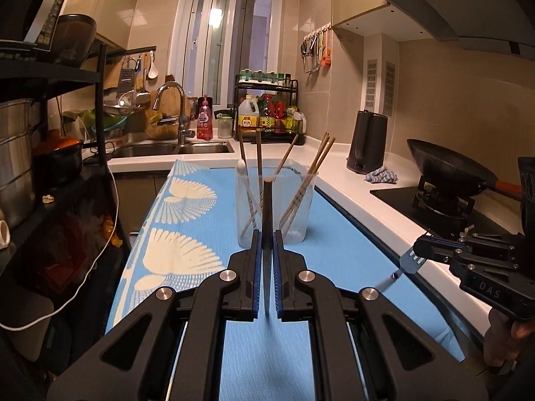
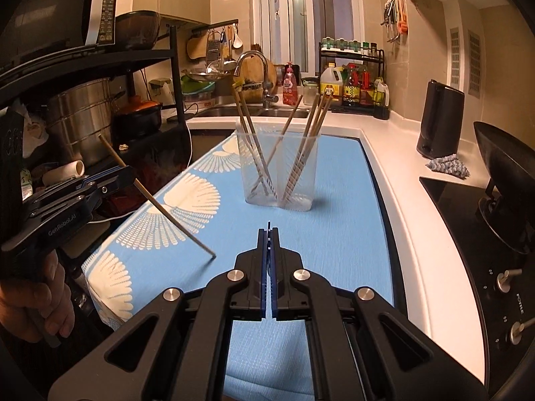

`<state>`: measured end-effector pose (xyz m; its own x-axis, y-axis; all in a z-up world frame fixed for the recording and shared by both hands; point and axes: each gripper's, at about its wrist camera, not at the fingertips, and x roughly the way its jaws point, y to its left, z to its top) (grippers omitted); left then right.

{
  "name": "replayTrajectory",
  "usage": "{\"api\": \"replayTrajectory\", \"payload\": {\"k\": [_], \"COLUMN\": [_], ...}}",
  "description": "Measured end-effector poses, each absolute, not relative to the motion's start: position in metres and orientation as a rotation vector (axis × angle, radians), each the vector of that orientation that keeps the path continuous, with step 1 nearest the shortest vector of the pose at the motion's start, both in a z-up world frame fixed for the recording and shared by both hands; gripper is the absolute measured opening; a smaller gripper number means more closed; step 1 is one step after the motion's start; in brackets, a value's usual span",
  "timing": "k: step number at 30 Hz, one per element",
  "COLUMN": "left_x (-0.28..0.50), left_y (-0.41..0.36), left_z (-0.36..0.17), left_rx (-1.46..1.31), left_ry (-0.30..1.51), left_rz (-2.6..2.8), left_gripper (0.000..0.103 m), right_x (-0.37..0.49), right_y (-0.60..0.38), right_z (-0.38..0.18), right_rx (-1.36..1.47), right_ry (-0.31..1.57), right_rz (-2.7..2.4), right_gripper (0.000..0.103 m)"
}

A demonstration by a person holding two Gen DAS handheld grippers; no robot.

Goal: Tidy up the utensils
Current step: 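Lower the chopstick and the fork down into the clear container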

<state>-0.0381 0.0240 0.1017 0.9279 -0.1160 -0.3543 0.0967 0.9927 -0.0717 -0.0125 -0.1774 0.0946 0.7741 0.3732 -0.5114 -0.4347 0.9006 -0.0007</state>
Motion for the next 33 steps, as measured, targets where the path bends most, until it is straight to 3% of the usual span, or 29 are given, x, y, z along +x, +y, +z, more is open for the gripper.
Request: {"api": "replayTrajectory", "payload": {"k": [22, 33], "left_x": [0.013, 0.066], "left_y": [0.017, 0.028], "left_z": [0.168, 0.218], "left_rx": [0.003, -0.017], "left_ry": [0.536, 0.573], "left_rz": [-0.11, -0.165], "left_gripper": [0.007, 0.007], "right_x": [0.03, 0.093], "right_y": [-0.158, -0.154], "right_z": [0.167, 0.223], "right_rx": [-0.081, 0.025], "right_ry": [0.514, 0.497], "right_rz": [0.492, 0.582], "right_gripper": [0.001, 0.001]}}
